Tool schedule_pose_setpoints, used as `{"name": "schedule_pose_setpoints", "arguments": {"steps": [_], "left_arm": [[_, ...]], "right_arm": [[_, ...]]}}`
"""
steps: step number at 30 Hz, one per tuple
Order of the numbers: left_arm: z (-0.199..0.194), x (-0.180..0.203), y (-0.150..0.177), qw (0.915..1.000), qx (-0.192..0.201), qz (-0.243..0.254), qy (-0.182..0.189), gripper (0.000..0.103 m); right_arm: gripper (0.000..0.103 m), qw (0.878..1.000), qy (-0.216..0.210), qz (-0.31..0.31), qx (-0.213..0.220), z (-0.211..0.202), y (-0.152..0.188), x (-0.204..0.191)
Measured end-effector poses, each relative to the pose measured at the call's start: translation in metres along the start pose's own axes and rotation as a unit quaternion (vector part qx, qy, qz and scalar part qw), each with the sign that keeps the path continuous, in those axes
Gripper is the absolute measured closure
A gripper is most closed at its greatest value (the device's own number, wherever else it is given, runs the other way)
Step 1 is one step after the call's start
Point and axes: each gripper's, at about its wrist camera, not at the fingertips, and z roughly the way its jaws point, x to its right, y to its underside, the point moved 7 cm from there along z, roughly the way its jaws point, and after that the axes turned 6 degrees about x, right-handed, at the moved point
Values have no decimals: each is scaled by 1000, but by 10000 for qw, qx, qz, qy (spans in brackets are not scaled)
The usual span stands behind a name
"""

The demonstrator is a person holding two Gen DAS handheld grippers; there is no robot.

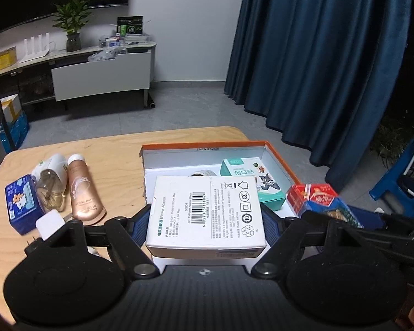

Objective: Organize rigid objects
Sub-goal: 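Carry the charger box and tiger pack over the open white box with both tools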

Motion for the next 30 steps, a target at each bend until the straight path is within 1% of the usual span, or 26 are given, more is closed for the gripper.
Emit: {"name": "schedule_pose_setpoints", "arguments": {"steps": [6,13,19,30], "left_arm": [[0,-7,5,9998,-78,-46,-182,24],[-2,-13,5,9994,-111,-140,-291,24],[-2,-13,8,9994,-124,-186,-252,24],[-3,-15,8,9993,-113,-262,-252,24]], "right_arm": [[30,9999,-84,117,-77,1,6,6],[30,9998,-144,-4,-139,3,8,-1],[30,9996,-148,-211,-147,2,7,-5],[30,9994,-88,-284,-158,1,4,-4]]}}
